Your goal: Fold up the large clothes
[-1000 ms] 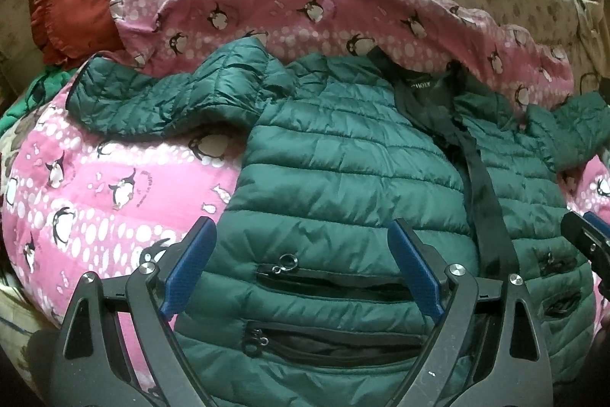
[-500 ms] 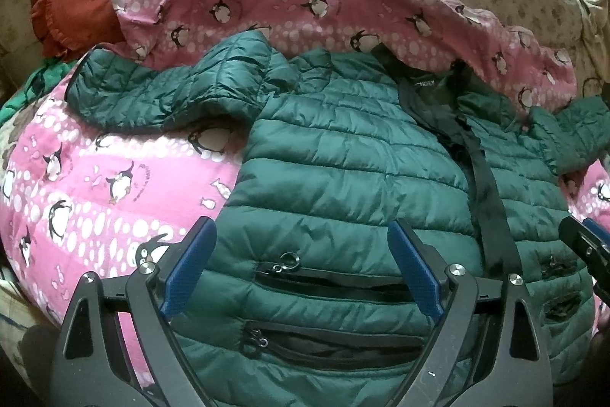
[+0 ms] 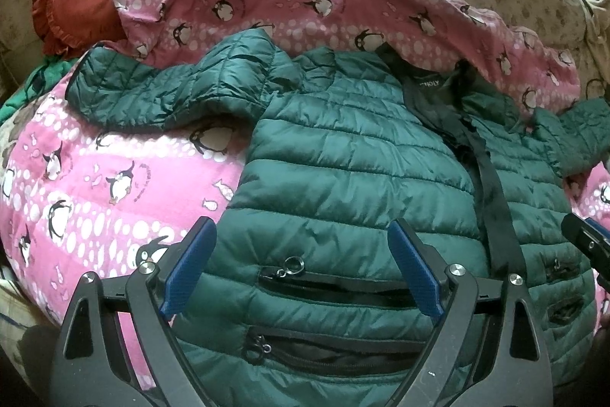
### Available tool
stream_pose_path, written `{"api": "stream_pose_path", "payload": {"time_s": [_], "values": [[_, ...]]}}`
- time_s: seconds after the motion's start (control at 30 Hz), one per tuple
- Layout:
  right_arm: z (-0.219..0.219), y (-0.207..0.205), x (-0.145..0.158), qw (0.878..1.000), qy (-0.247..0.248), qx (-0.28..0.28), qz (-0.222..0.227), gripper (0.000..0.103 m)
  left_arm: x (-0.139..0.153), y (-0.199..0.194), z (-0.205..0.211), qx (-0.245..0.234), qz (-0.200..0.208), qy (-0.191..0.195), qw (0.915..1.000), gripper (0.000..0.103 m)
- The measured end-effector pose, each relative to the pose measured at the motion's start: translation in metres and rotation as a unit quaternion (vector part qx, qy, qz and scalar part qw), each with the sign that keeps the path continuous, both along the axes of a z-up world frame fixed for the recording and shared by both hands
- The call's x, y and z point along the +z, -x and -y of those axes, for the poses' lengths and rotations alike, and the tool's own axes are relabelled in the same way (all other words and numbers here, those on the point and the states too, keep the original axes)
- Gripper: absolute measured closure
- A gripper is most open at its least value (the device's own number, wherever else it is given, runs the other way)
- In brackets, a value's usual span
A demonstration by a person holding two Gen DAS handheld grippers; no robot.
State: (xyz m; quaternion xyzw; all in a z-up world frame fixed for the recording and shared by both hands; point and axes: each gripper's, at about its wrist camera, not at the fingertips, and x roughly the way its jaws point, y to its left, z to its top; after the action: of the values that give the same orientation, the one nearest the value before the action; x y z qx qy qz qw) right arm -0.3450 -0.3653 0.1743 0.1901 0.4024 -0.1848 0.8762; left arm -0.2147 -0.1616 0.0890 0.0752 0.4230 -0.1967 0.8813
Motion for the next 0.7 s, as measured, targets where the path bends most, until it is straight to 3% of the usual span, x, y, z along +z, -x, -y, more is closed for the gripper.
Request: {"api": "stream_pose_path", "payload": {"time_s": [0.7], "values": [[0.002,-0.006,-0.003,1.000,-0.001,0.000,-0.001,0.024,-0.005,-0.011,0.000,0.008,-0.004,-0.007,0.9999,0.012]]}}
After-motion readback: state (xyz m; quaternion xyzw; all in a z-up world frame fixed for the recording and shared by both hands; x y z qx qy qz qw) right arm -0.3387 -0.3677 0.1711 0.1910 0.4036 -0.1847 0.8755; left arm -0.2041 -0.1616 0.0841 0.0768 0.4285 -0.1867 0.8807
